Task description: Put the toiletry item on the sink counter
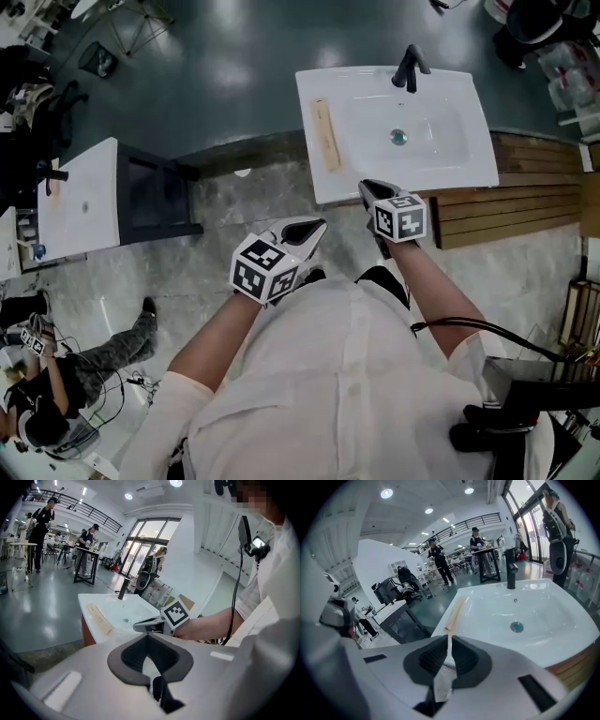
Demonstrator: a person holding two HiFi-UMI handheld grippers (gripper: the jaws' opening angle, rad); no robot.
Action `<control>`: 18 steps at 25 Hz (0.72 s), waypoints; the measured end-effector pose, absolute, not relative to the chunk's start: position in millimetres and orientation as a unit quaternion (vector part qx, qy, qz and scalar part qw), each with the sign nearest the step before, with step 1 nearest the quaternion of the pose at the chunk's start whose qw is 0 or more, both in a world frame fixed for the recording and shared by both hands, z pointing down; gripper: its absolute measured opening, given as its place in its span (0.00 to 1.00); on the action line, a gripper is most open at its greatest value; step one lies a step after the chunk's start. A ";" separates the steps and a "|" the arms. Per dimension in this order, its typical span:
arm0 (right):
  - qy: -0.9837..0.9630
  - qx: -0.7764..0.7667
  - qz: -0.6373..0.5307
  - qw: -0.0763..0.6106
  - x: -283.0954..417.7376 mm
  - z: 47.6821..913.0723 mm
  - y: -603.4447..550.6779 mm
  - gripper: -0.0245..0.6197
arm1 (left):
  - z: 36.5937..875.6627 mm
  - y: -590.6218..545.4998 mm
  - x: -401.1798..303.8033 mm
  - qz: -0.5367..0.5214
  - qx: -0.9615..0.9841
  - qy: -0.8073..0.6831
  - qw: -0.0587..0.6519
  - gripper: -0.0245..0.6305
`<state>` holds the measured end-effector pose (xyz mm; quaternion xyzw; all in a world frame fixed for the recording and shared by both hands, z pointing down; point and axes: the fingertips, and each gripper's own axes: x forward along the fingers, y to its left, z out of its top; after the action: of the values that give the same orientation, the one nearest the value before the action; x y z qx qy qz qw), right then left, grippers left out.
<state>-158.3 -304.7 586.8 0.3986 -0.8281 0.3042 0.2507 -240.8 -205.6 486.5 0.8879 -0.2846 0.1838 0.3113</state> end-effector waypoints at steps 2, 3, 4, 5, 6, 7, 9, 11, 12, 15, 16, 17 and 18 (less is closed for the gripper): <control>-0.835 0.379 0.307 0.256 -149.3 581.2 -285.1 0.06 | 484.6 -200.0 -234.5 0.188 0.885 -0.296 0.305 0.04; -0.839 0.367 0.309 0.258 -143.1 578.9 -274.7 0.05 | 484.3 -196.8 -229.6 0.190 0.884 -0.303 0.302 0.04; -0.843 0.356 0.308 0.262 -134.6 576.7 -263.8 0.05 | 485.0 -193.0 -223.2 0.192 0.882 -0.311 0.299 0.04; -0.846 0.346 0.306 0.266 -124.1 574.4 -252.8 0.05 | 486.6 -188.6 -215.5 0.193 0.879 -0.318 0.298 0.04; -0.850 0.337 0.304 0.269 -112.0 572.0 -241.5 0.05 | 488.2 -183.9 -206.7 0.194 0.875 -0.326 0.299 0.04; -0.852 0.329 0.304 0.270 -98.9 569.5 -229.9 0.05 | 488.7 -178.6 -196.7 0.194 0.872 -0.333 0.301 0.04; -0.857 0.314 0.306 0.270 -70.2 564.8 -206.6 0.05 | 484.6 -166.5 -172.3 0.185 0.871 -0.342 0.302 0.04; -0.861 0.303 0.304 0.272 -38.7 561.1 -186.8 0.05 | 477.8 -154.8 -145.4 0.170 0.872 -0.349 0.298 0.04; -0.863 0.299 0.303 0.272 -22.9 559.2 -178.3 0.05 | 475.5 -149.0 -132.6 0.164 0.872 -0.353 0.299 0.04; -0.870 0.286 0.298 0.269 20.0 551.2 -155.0 0.05 | 472.1 -127.4 -94.9 0.156 0.867 -0.362 0.306 0.04; -0.873 0.281 0.294 0.269 32.6 548.3 -147.7 0.05 | 471.6 -119.3 -82.7 0.156 0.866 -0.365 0.305 0.04; -0.877 0.276 0.289 0.269 44.0 545.9 -140.2 0.05 | 471.9 -110.9 -71.5 0.158 0.865 -0.369 0.302 0.04; -0.880 0.270 0.285 0.269 54.2 543.9 -132.9 0.05 | 473.0 -102.8 -61.7 0.161 0.864 -0.373 0.299 0.04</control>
<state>54.2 -132.9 543.9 0.2705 -0.8795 0.2845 0.2690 -61.7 -102.8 473.0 0.8636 -0.3728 0.1612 0.2988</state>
